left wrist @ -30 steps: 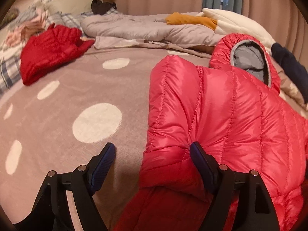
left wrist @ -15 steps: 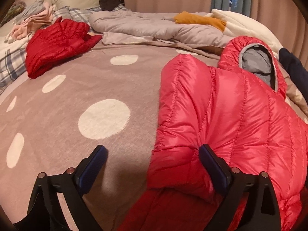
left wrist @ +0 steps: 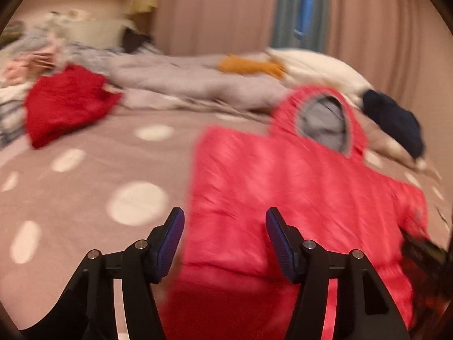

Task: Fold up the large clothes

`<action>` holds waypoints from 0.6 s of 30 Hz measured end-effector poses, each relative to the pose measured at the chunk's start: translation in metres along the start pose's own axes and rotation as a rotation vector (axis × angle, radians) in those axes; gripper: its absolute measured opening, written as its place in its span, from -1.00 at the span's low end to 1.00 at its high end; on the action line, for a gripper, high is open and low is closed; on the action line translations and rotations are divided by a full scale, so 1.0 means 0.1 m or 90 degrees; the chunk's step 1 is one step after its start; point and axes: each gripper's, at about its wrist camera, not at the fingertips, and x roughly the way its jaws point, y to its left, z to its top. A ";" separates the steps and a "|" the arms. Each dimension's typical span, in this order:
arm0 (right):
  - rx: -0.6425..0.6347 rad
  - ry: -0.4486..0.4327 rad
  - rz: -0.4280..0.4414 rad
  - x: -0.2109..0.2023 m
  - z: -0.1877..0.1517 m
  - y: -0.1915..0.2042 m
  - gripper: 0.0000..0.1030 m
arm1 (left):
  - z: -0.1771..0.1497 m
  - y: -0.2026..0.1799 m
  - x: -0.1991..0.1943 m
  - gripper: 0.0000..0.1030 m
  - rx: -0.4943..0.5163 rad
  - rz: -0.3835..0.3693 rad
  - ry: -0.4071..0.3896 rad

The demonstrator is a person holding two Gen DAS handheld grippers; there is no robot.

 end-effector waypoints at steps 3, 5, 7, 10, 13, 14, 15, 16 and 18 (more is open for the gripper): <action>0.001 -0.002 0.002 -0.01 0.01 0.01 0.42 | -0.09 -0.12 0.23 0.18 0.037 0.042 0.051; 0.002 -0.002 0.003 0.00 0.00 0.01 0.43 | -0.07 -0.16 0.24 0.18 0.046 0.055 0.048; 0.002 -0.002 0.004 0.00 0.00 0.00 0.43 | -0.08 -0.17 0.28 0.19 0.050 0.061 0.055; 0.003 -0.002 0.004 0.00 0.00 0.01 0.43 | -0.09 -0.19 0.29 0.19 0.055 0.067 0.055; 0.003 -0.002 0.003 0.00 0.00 0.00 0.44 | -0.10 -0.21 0.29 0.30 0.051 0.071 0.056; 0.004 -0.001 0.004 0.00 0.00 0.00 0.44 | -0.10 -0.17 0.28 0.37 0.046 0.074 0.057; 0.004 -0.001 0.004 0.00 0.00 0.01 0.44 | -0.10 -0.15 0.29 0.64 0.038 0.086 0.060; 0.004 -0.001 0.003 0.00 0.00 0.01 0.44 | -0.10 -0.10 0.31 0.92 0.023 0.103 0.068; 0.004 -0.002 0.003 0.00 0.00 0.01 0.44 | -0.09 0.04 0.33 0.98 -0.022 0.093 0.086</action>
